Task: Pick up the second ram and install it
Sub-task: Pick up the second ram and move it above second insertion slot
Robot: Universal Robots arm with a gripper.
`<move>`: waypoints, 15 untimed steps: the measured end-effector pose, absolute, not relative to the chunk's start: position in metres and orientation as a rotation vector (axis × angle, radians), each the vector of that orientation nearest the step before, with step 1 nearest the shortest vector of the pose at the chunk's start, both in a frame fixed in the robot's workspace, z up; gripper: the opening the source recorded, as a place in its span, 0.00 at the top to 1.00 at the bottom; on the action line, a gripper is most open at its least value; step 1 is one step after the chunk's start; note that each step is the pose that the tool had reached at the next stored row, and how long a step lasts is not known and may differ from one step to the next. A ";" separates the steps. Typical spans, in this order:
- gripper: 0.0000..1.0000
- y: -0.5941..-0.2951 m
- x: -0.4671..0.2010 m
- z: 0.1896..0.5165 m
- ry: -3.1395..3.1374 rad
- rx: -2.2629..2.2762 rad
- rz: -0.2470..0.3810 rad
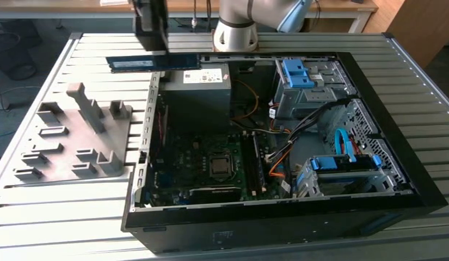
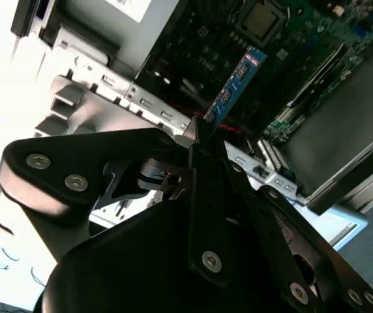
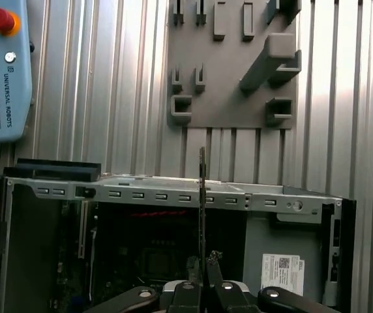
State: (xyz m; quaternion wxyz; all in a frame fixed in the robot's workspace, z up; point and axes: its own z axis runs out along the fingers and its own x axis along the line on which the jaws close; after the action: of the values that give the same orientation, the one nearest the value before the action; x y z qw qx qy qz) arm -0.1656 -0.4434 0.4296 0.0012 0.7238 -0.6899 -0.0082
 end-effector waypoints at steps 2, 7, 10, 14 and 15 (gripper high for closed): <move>0.86 -0.443 -0.157 0.429 -2.165 2.272 -0.027; 0.86 -0.443 -0.134 0.426 -2.164 2.270 -0.031; 0.86 -0.443 -0.120 0.425 -2.163 2.269 -0.032; 0.86 -0.443 -0.101 0.419 -2.161 2.267 -0.037; 0.86 -0.443 -0.097 0.418 -2.161 2.267 -0.037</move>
State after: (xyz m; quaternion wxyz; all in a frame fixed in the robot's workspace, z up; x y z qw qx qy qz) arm -0.0968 -0.4431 0.4175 0.0047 0.7237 -0.6900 -0.0118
